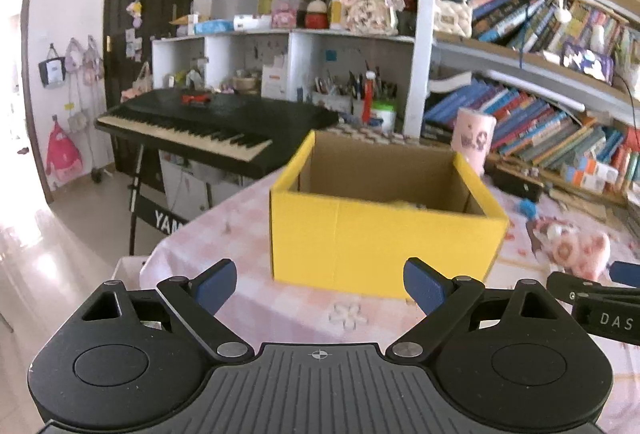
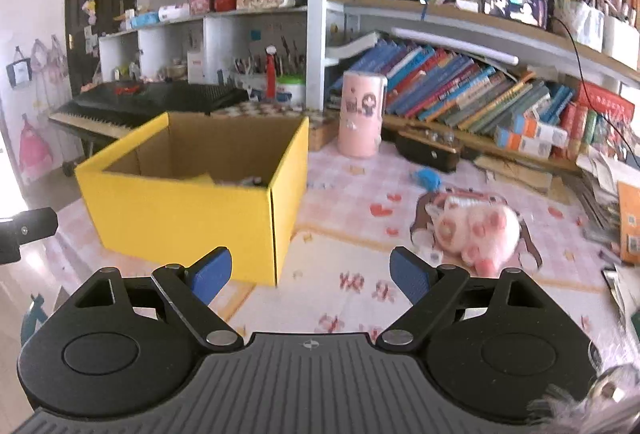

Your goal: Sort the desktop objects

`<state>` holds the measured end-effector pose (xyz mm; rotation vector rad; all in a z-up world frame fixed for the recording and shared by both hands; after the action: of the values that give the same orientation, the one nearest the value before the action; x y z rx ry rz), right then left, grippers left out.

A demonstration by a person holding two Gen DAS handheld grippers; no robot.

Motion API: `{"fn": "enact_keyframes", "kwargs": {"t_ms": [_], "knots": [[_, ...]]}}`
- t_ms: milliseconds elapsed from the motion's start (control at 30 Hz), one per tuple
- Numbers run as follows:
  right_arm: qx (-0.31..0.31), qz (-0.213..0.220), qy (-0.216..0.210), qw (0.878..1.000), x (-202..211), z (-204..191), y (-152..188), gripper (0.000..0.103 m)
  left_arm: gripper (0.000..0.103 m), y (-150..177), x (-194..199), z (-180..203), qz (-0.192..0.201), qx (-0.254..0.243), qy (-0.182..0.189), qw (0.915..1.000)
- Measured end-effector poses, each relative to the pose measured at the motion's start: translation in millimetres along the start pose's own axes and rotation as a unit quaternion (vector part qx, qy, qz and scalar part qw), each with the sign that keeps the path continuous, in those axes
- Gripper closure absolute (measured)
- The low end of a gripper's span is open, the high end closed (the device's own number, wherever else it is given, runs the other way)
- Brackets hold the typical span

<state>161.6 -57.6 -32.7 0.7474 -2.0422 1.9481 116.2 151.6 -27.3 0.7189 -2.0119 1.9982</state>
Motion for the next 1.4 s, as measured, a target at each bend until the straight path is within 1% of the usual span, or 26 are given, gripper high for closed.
{"fn": "enact_keyframes", "kwargs": {"t_ms": [300,433,600,933,1233,1400], "knots": [[-0.008,-0.022,0.009,1.000,25,-4,32,0.016,0.010,25,19,11,-0.022,-0.025,0.033,0.9989],[-0.005,-0.033,0.012,0.999,34,-7,44,0.016,0.007,35,25,12,-0.031,-0.030,0.042,0.9982],[-0.011,-0.041,0.020,0.999,45,-8,58,0.016,0.007,44,34,10,-0.037,-0.035,0.048,0.9975],[-0.012,-0.053,0.031,0.998,61,-13,76,0.015,0.007,54,45,12,-0.042,-0.050,0.067,0.9956],[-0.021,-0.055,0.060,0.996,72,2,84,0.015,0.007,59,48,19,-0.046,-0.051,0.085,0.9940],[-0.025,-0.057,0.073,0.995,76,11,87,0.015,0.007,61,45,31,-0.050,-0.057,0.101,0.9920]]}}
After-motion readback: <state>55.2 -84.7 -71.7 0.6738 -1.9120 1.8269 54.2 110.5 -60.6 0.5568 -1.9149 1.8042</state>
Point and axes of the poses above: each gripper's, at about its wrist camera, not at the fingertips, and x roughly against the way its jaws point, z to its right, y to its underside, the point moved 8 cm from there along -x, roughly the way its jaws point, and after that the axes turned 7 degrees about -x, right-handed, at the moved point
